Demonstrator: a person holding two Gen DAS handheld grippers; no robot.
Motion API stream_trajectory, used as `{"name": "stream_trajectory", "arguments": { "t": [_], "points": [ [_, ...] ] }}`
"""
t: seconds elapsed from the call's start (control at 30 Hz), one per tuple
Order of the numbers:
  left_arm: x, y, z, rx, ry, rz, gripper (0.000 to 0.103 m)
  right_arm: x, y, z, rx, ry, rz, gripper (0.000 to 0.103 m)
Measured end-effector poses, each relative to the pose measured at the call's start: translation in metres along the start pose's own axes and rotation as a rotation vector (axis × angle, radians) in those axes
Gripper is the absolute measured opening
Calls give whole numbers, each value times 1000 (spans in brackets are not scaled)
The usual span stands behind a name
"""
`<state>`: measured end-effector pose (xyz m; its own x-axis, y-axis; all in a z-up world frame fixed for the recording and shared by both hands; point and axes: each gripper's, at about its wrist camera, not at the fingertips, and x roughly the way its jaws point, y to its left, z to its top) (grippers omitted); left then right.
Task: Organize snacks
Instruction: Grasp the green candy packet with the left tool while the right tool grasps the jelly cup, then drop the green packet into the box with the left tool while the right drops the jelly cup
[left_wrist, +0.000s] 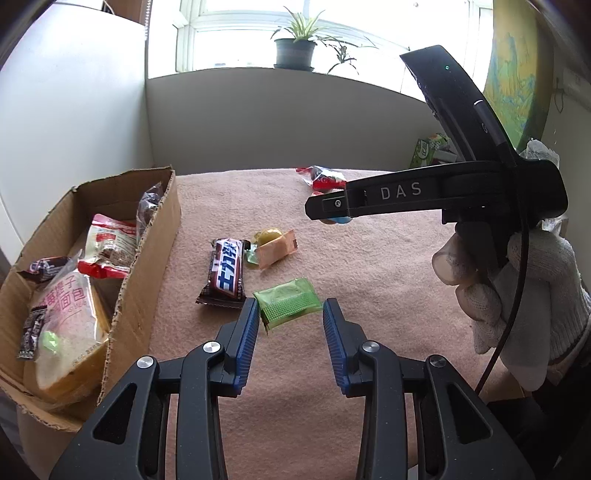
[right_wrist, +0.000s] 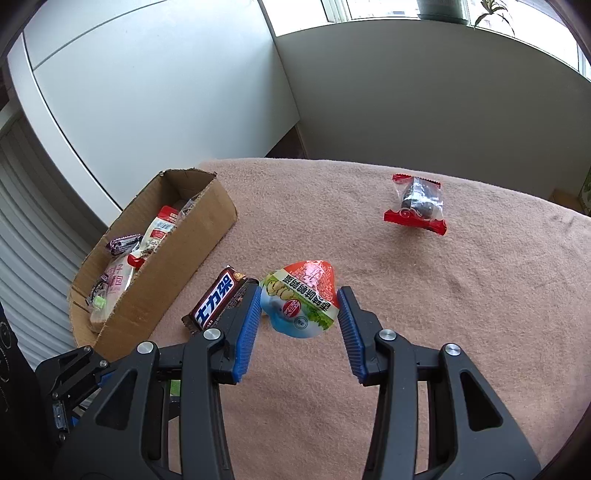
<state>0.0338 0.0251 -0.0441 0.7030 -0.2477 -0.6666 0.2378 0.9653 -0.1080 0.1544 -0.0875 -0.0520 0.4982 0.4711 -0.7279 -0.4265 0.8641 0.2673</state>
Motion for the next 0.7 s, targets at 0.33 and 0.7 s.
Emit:
{"name": "stream_trajectory", "arguments": {
  "t": [0.33,0.7],
  "points": [
    [-40,36,10,-65,-125,95,34,-20,40,10,-37,-82,52,44],
    [-63,115,1,-229,-189,264,34,2,109,8,-138,-79,102,44]
  ]
}}
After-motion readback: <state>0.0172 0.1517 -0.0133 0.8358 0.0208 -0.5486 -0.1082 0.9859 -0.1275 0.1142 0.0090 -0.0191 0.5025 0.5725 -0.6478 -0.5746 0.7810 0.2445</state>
